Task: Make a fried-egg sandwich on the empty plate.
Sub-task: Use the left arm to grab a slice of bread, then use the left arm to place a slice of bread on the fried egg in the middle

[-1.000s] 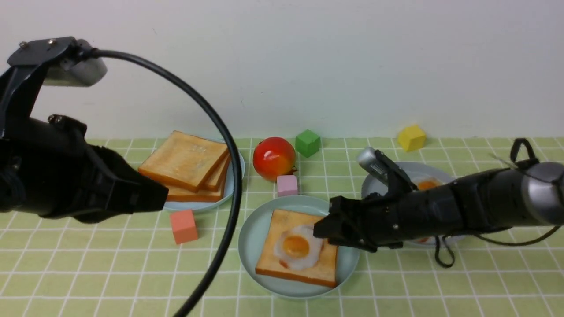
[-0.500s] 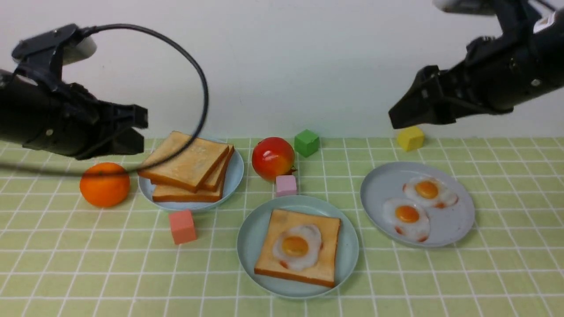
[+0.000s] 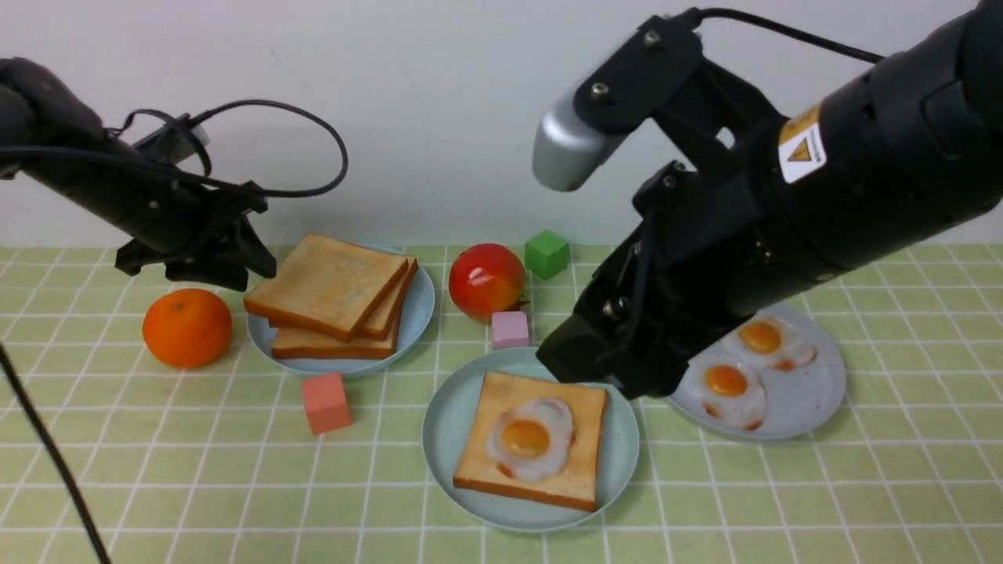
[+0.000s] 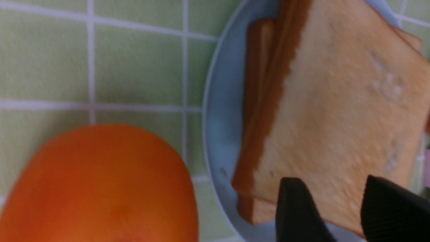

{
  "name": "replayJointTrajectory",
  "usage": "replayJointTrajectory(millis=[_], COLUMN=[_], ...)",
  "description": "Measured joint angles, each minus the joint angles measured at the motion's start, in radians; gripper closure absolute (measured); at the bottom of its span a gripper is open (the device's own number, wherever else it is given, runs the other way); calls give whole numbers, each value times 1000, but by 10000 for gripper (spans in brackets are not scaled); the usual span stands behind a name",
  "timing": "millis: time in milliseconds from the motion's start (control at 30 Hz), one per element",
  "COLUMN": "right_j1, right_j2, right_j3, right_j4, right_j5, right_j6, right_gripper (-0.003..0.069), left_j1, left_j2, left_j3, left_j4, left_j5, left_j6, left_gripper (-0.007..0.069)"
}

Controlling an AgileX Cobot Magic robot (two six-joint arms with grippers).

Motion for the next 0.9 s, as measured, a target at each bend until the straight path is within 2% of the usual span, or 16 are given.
replayJointTrajectory(millis=[133, 333, 467, 567, 600, 633, 667, 700, 733, 900], right_j1=[1, 1, 1, 1, 1, 1, 1, 1, 1, 1], right_j2=[0, 0, 0, 0, 0, 0, 0, 0, 0, -2], right_j3=[0, 0, 0, 0, 0, 0, 0, 0, 0, 0], right_j4=[-5, -6, -9, -16, -17, -17, -17, -16, -16, -26], right_j5=[5, 6, 5, 8, 9, 16, 17, 29, 37, 83], right_j6=[0, 0, 0, 0, 0, 0, 0, 0, 0, 0], right_gripper=[89, 89, 89, 89, 89, 89, 89, 89, 89, 89], left_j1=[-2, -2, -2, -2, -2, -2, -2, 1, 4, 39], left_j2=[58, 86, 121, 130, 130, 130, 130, 127, 121, 33], left_j3=[-84, -104, -104, -108, -108, -109, -109, -109, -109, -108], left_j4=[22, 17, -12, -38, -39, -42, -42, -46, -48, -66], left_j5=[-3, -25, -28, -25, -25, -25, -24, -22, -16, 39], left_j6=[9, 53, 66, 90, 92, 104, 105, 110, 110, 126], left_gripper=[198, 195, 264, 374, 383, 464, 464, 531, 563, 582])
